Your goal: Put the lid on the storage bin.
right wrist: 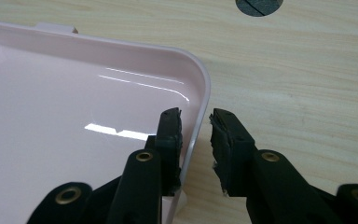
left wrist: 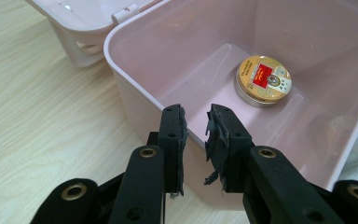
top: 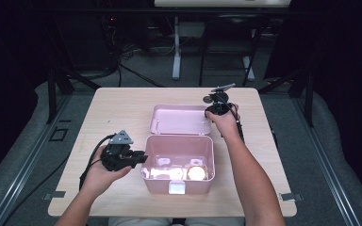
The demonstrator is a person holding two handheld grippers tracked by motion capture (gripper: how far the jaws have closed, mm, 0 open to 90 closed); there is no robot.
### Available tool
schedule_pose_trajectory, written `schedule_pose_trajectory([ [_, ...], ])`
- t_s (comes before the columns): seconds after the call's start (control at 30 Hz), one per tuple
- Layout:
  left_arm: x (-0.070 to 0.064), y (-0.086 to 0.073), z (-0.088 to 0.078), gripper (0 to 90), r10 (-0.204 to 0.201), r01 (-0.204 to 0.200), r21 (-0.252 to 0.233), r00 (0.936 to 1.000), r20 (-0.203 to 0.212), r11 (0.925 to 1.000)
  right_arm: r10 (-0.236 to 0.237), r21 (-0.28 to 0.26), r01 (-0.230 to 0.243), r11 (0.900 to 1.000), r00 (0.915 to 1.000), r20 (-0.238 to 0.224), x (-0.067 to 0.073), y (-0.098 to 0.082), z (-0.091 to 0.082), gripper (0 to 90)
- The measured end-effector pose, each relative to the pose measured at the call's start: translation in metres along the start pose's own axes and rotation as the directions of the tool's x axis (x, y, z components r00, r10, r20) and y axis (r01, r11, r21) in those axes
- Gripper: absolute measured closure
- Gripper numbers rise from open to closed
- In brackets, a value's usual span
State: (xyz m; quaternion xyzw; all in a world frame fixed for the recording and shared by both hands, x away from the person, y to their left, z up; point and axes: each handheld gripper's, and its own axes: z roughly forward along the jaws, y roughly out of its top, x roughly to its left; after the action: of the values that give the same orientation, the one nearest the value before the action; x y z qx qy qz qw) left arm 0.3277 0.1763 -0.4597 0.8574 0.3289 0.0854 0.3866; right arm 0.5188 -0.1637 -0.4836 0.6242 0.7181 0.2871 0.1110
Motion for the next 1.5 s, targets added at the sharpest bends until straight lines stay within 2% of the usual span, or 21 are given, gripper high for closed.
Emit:
schedule_pose_trajectory([
  [0.23, 0.0, 0.0, 0.0, 74.8, -0.001, 0.001, 0.0, 1.0, -0.001, 1.0, 0.02, 0.012, -0.02, 1.0, 0.9996, -0.018, 0.0, 0.001, 0.0, 78.2],
  [0.67, 0.0, 0.0, 0.0, 74.7, 0.002, -0.002, 0.001, 1.0, -0.002, 1.0, 0.021, 0.009, -0.021, 1.0, 0.9998, 0.006, 0.004, 0.002, -0.001, 80.3],
  [1.0, 0.0, 0.0, 0.0, 74.7, -0.001, 0.001, -0.001, 1.0, -0.001, 1.0, 0.004, 0.011, -0.005, 1.0, 0.9997, 0.026, 0.007, 0.004, -0.004, 81.3],
  [1.27, 0.0, 0.0, 0.0, 74.7, -0.001, 0.001, -0.001, 1.0, -0.002, 1.0, 0.02, 0.011, -0.02, 1.0, 0.9995, 0.026, 0.007, 0.004, -0.005, 81.9],
  [1.5, 0.0, 0.0, 0.0, 74.7, 0.002, -0.002, -0.002, 1.0, -0.002, 1.0, 0.013, 0.006, -0.013, 1.0, 0.9991, 0.04, 0.009, 0.005, -0.007, 82.7],
])
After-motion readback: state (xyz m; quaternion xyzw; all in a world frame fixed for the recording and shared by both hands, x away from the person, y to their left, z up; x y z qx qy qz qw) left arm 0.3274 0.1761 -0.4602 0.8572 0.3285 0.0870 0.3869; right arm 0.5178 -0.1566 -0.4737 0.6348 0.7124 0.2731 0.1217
